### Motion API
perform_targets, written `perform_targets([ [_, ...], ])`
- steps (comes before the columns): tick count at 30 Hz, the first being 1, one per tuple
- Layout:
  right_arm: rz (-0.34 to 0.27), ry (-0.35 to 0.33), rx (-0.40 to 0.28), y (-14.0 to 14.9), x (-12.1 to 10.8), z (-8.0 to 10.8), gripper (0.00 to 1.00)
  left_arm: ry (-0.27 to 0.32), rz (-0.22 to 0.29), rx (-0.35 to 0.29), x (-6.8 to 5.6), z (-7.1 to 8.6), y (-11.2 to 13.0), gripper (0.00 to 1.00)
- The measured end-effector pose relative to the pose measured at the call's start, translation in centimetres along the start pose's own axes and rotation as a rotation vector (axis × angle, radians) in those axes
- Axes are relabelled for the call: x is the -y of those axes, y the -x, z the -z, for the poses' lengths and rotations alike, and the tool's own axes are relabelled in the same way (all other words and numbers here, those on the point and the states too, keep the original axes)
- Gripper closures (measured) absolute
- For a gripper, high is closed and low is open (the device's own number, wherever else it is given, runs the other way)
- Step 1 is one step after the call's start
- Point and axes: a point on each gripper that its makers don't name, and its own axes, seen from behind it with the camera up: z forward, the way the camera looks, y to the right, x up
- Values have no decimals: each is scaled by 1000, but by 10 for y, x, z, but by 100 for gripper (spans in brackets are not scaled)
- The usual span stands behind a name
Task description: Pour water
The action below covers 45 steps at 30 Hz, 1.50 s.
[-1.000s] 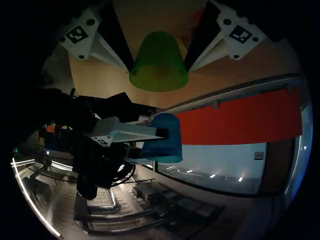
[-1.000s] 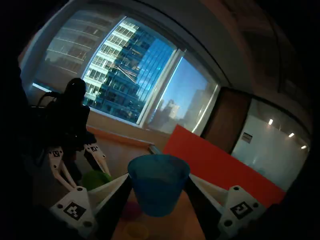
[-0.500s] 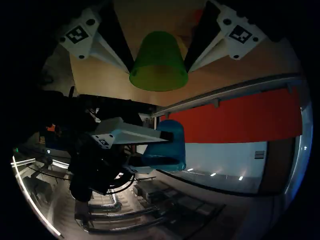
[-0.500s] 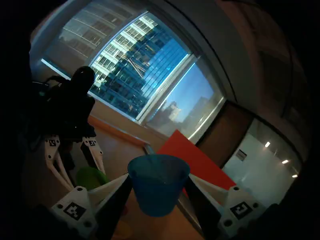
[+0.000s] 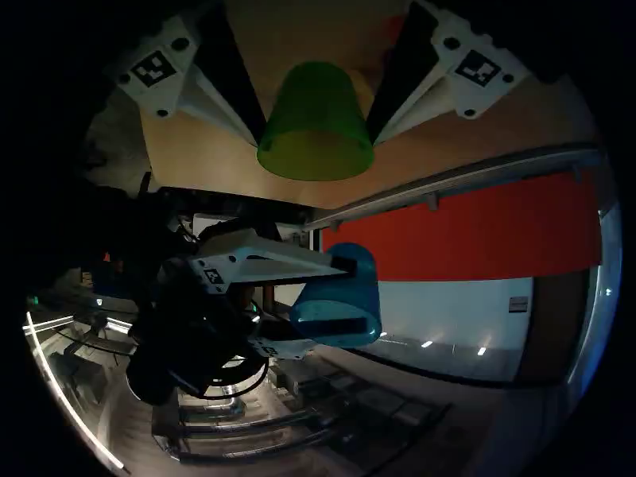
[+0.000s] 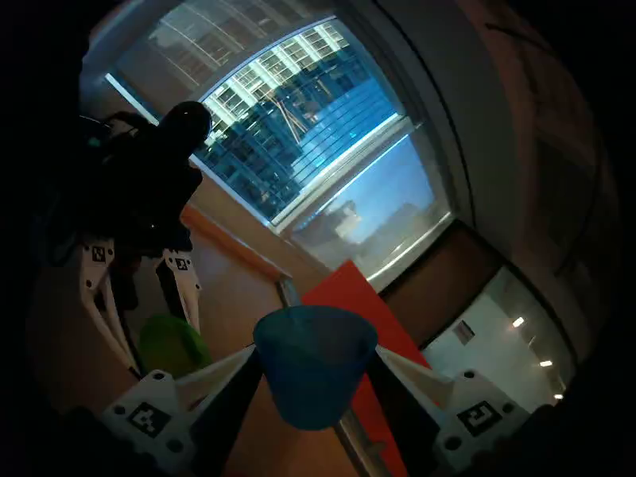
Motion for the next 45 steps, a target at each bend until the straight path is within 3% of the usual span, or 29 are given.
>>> perform_targets([
  [27,220,20,36,8,-11,-4,12,16,-9,12,-5,-3,1,15],
  [45,304,51,40,5,-22,-4,12,28,-17,21,-8,-5,2,15],
])
